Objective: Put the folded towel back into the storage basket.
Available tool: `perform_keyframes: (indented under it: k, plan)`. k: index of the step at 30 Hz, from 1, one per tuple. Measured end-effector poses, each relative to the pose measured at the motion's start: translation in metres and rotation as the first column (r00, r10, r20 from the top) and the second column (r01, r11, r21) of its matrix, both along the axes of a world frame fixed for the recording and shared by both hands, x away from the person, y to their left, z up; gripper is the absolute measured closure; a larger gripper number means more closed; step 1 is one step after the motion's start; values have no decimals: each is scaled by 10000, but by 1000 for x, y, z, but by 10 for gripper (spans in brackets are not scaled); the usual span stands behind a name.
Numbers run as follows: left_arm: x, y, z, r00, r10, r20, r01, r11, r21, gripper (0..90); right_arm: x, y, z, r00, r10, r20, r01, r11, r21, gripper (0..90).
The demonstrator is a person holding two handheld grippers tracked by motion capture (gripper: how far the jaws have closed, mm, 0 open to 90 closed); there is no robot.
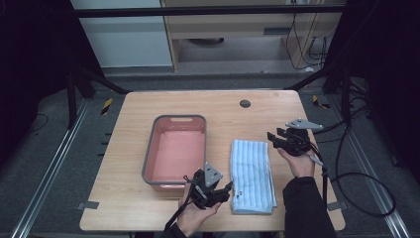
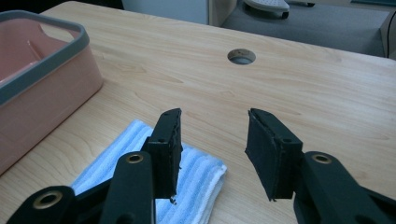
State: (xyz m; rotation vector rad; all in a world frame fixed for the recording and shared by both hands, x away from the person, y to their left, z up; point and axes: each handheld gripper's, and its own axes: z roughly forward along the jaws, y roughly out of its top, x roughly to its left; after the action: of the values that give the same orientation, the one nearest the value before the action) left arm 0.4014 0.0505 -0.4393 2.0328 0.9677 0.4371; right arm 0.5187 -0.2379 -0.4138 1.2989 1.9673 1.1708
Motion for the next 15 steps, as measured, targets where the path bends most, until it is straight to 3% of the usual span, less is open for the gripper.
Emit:
perform_keyframes:
  k: [11, 15]
  plan:
    - [0, -19, -28, 9969, -187, -761, 195, 9998, 95, 429, 7, 4, -22, 9988, 83, -482, -94, 9997, -229, 530]
    - [-3, -26, -38, 9943, -306, -1019, 319, 9994, 111, 424, 11, 7, -38, 9959, 141, -889, -171, 9993, -326, 518]
